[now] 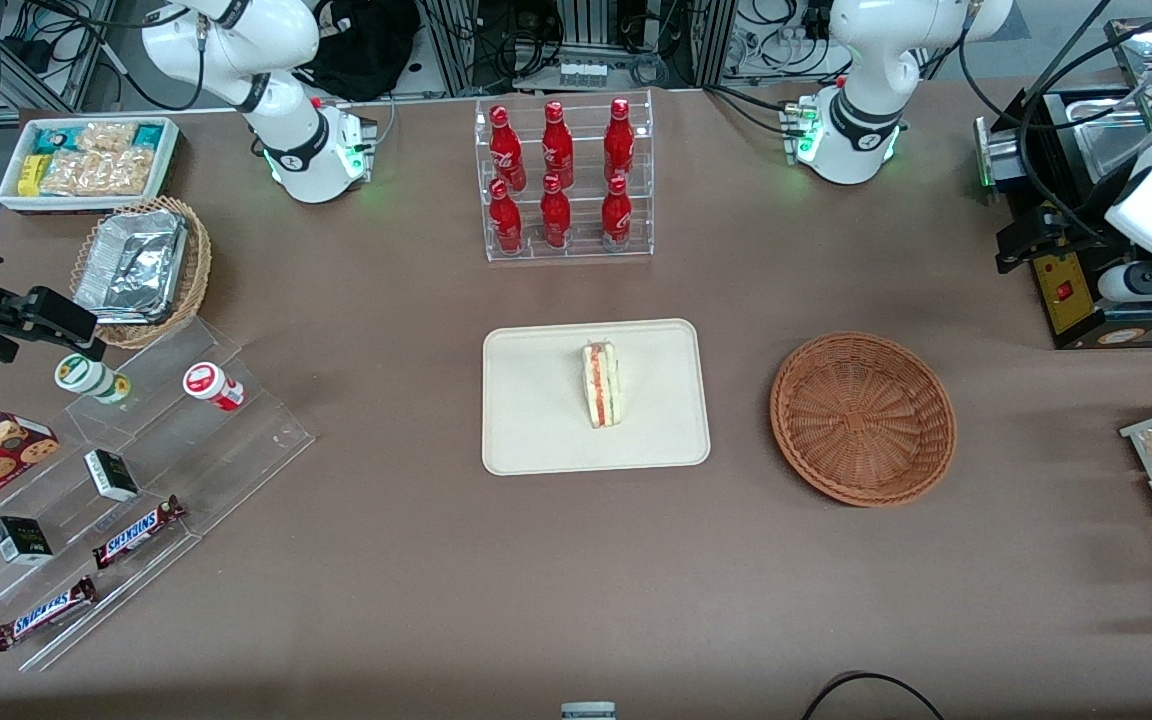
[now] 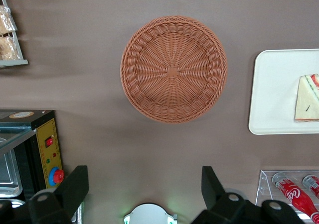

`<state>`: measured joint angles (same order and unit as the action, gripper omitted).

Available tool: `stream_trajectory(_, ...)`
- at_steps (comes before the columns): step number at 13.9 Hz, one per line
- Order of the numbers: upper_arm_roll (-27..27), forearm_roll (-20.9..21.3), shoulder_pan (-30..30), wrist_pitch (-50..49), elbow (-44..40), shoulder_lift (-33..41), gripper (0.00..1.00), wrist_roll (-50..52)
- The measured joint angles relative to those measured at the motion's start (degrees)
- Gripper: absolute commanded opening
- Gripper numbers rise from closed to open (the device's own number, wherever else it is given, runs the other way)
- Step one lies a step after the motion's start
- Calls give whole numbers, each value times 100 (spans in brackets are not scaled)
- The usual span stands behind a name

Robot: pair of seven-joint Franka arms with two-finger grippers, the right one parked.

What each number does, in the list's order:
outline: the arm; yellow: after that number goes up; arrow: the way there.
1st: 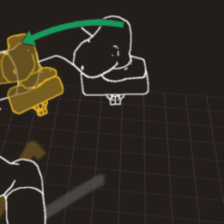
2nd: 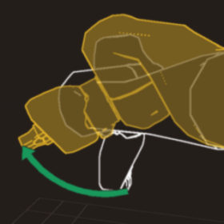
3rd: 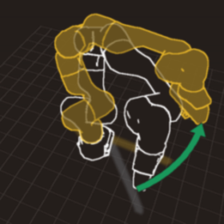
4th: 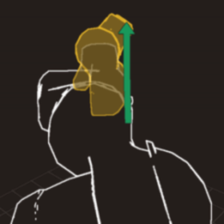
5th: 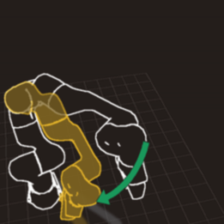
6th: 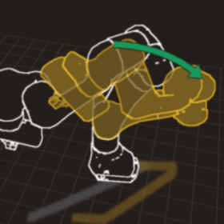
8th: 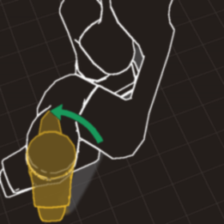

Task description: Place sandwich from basket to tray

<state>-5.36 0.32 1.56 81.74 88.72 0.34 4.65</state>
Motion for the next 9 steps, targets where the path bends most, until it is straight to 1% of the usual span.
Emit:
stream_trajectory(3, 0, 0, 0, 13, -257, -192, 100, -3)
stream_trajectory(7, 4, 5, 1, 13, -370, -278, 100, -11)
stream_trajectory(9, 14, 102, 2, 13, -376, -278, 100, -124)
